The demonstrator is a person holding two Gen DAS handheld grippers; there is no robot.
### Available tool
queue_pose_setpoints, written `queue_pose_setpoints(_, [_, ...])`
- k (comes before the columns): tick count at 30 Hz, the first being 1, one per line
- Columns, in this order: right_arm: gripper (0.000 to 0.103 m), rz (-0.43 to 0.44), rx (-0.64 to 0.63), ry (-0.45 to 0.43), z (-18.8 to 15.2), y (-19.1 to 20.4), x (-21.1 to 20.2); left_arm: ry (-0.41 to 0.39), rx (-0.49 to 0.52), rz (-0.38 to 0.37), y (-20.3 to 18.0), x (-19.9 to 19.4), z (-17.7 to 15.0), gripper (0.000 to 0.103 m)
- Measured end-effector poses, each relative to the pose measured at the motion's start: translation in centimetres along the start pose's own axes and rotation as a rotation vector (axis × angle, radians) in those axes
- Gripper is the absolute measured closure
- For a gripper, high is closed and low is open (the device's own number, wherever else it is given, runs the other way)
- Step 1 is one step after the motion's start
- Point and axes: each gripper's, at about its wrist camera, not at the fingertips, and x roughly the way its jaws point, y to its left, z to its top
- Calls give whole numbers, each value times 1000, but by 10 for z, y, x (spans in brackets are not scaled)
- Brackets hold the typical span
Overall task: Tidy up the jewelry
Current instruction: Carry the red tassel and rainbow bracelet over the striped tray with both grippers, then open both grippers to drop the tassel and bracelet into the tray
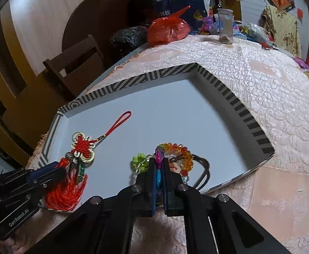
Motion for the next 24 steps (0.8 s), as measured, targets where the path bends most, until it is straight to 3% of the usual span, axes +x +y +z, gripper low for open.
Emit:
queue_pose_setpoints(17, [97, 8, 1, 19, 1, 3, 1, 12, -17, 7, 5, -2, 3, 91])
queue_pose_setpoints(18, [97, 6, 0, 19, 1, 3, 0, 12, -18, 7, 5, -3, 4, 85])
queue_pose_setpoints(20, [95, 6, -1, 15, 2, 4, -2, 12, -27, 21, 5, -3, 6, 61])
queue_pose_setpoints(21, [88, 3, 0, 13, 3, 4, -3, 5, -34, 26, 6, -5, 6, 46])
queue_pose_setpoints(24, [62, -12, 6, -22, 6, 4, -12, -19, -42, 40, 6, -9, 8, 40])
